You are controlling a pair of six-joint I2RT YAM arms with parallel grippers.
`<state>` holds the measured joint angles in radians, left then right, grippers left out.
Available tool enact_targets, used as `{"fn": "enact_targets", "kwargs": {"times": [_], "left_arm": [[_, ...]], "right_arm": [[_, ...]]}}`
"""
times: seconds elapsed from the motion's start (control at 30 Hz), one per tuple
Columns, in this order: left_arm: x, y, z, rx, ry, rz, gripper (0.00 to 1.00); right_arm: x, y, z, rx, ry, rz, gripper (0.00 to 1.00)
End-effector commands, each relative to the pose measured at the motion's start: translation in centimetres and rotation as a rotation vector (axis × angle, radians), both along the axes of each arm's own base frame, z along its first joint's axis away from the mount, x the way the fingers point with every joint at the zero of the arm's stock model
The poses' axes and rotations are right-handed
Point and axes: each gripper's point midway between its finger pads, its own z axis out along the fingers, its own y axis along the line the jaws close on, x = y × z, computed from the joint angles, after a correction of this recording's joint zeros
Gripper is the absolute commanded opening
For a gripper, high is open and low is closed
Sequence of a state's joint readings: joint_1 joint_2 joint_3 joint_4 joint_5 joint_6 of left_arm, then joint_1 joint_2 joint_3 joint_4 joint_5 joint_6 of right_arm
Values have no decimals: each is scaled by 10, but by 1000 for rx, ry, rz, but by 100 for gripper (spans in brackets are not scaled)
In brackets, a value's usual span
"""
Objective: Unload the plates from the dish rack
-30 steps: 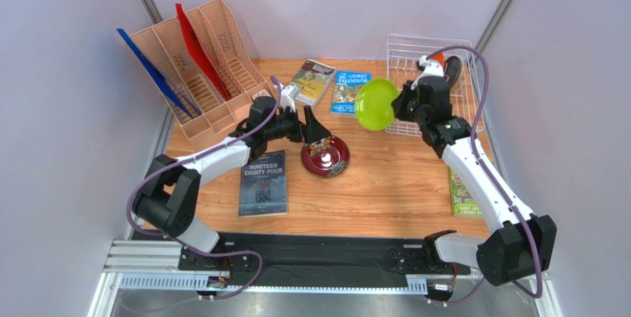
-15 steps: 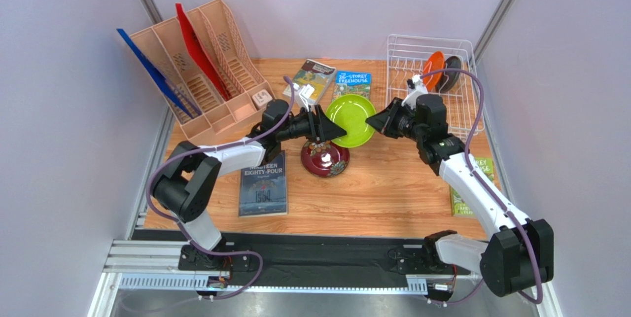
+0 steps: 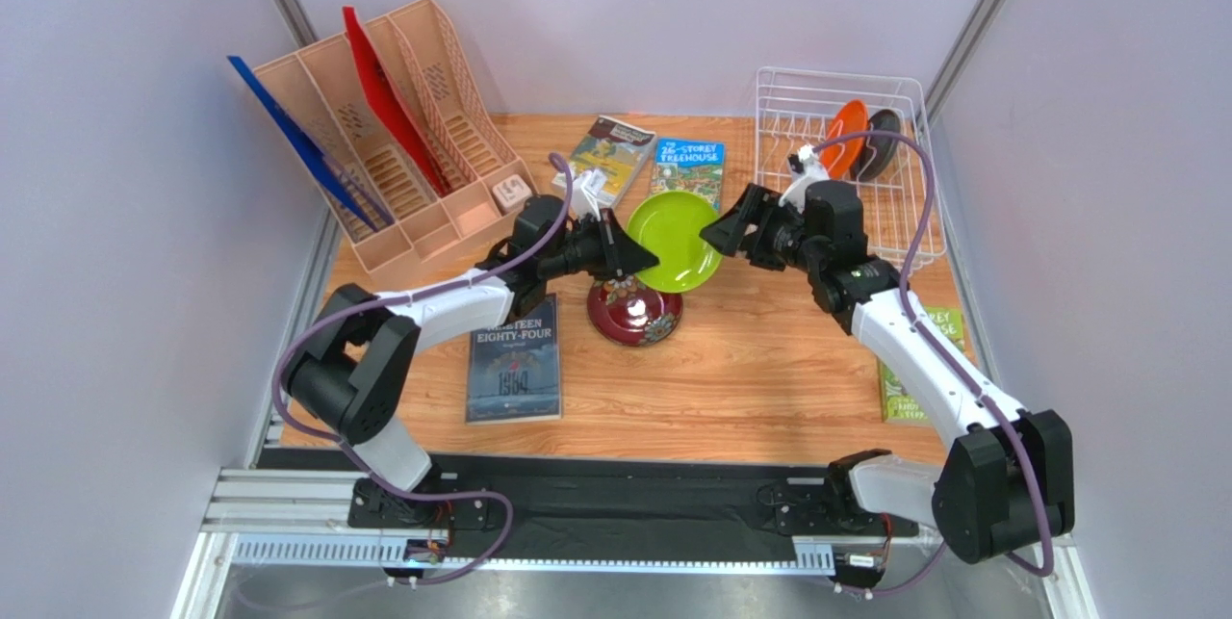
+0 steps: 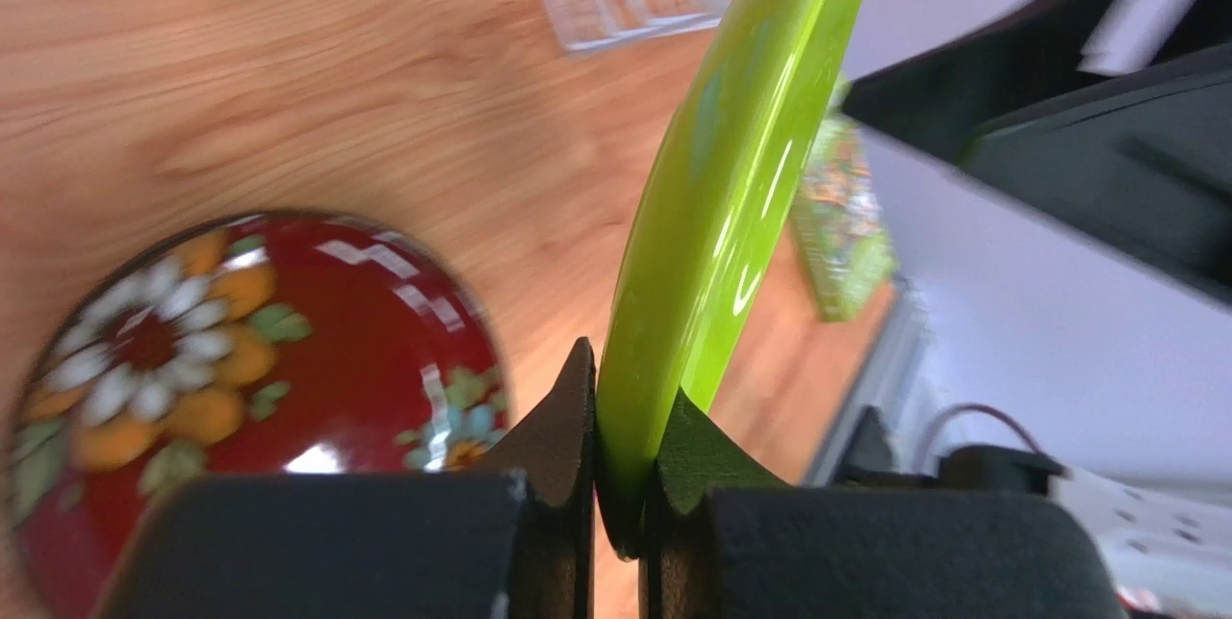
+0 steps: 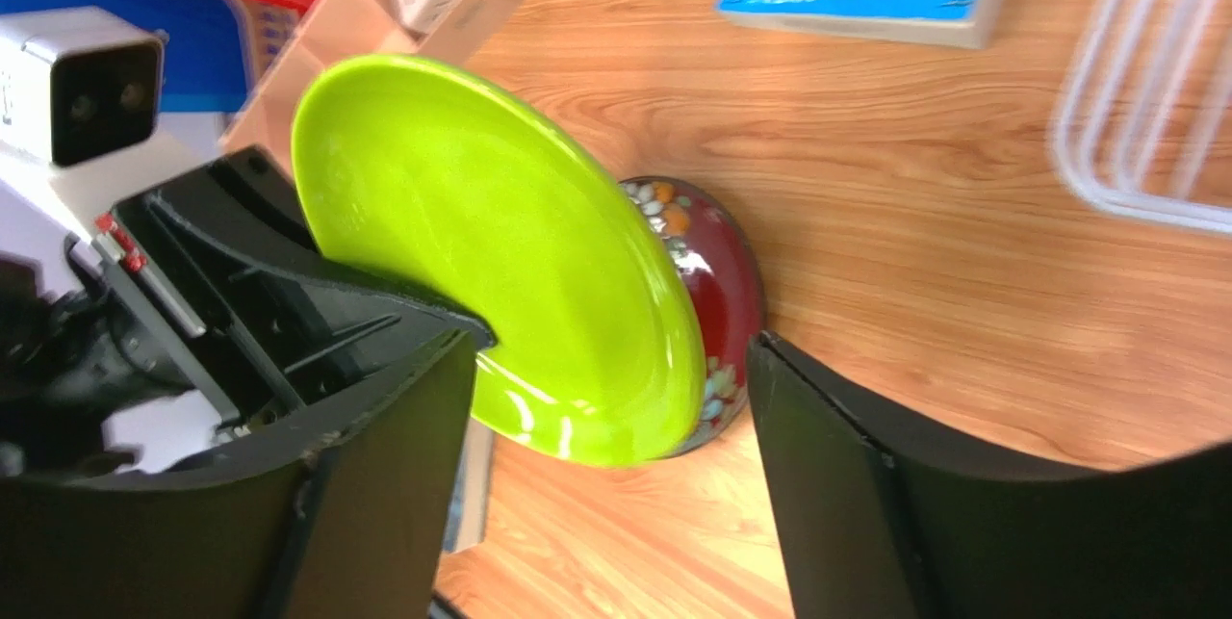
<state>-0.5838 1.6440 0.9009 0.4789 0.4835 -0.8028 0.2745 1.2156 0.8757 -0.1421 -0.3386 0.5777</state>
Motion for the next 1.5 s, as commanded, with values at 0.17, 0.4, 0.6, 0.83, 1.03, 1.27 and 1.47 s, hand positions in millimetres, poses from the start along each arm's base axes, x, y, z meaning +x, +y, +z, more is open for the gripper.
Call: {"fn": "enact_targets", "kwargs": {"times": [0.17,0.4,0.6,0.83,1.03,1.27,1.47], "left_arm": [[3,59,-54,321,0,212,0],[-3,59,-84,353,71,194,0],[-8,57,-100,355,116,176,0],[-15,55,-110,353,153,150,21],[-26,59,-116,368,184,129,57],[-31,73,-115,427,172,146,87],[-32,87,-110,481,127,176,100]], "right_arm": [[40,-82,53,-358,-135,-312,82],[68,-123,74,-417,-132,-456,83],[97,-154,82,-527,-112,-575,83],[128,-194,62,-586,-34,-688,83],[157,-225,30,-619,49,-743,83],[200,-240,10,-718,41,-755,83],[234,-250,10,-763,14,-794,81]]}}
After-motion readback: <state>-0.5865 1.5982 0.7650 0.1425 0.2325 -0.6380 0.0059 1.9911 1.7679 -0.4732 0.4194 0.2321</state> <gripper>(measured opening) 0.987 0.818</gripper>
